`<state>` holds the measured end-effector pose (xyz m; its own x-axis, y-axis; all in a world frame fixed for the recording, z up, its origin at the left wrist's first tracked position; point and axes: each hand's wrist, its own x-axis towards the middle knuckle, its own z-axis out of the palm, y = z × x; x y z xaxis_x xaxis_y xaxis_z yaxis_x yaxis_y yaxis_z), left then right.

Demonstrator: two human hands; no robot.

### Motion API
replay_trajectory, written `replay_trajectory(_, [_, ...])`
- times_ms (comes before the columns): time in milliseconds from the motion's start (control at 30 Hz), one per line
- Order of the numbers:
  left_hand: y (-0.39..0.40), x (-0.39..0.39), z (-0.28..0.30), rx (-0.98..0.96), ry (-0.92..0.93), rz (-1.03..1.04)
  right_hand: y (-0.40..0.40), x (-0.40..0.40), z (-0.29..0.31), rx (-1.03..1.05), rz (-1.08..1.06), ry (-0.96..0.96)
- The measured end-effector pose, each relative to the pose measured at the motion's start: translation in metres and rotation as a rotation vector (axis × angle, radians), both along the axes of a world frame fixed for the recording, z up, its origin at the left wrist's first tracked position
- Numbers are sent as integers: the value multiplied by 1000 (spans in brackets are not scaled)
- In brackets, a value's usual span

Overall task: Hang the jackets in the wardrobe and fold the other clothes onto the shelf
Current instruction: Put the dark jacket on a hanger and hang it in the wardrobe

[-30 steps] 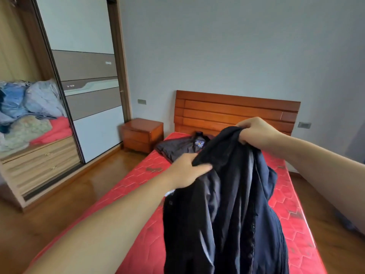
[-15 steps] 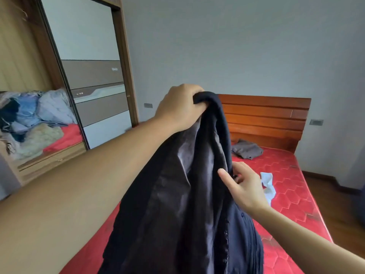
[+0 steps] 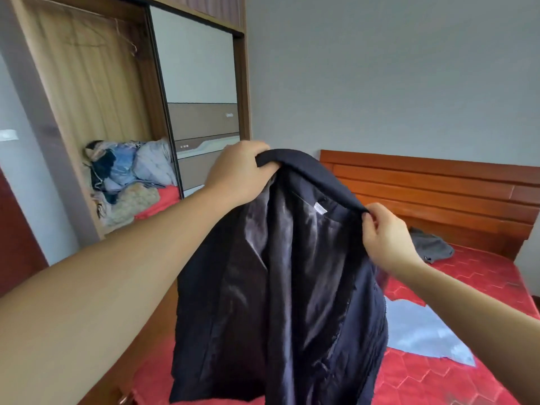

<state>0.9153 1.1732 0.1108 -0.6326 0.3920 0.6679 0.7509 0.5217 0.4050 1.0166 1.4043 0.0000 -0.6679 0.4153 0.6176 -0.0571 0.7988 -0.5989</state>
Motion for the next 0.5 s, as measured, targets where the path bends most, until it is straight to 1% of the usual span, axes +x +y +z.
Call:
replay_trajectory(100, [-26,-6,15,41,-23,86,-5,-15,34,222,-4,-5])
replay_trajectory(167, [-41,-6,27,68,-20,158,-14,-24,52,285,47,-28])
replay_trajectory(200, [-47,-4,31,83,-22,186,-21,-25,59,275,68,-35])
replay_trajectory(233, [-52,0,35,93,-25,206,-28,-26,64,233,90,-35])
replay_trajectory(367, [-69,18,47,81,-35,326,-67,-29,69,-78,225,-43])
replay_trajectory(433, [-83,28,50,79,-35,365,-84,-32,66,-153,270,-35])
replay_trajectory(500, [-109,37,49,52,-27,427,-100,-31,68,-176,350,1])
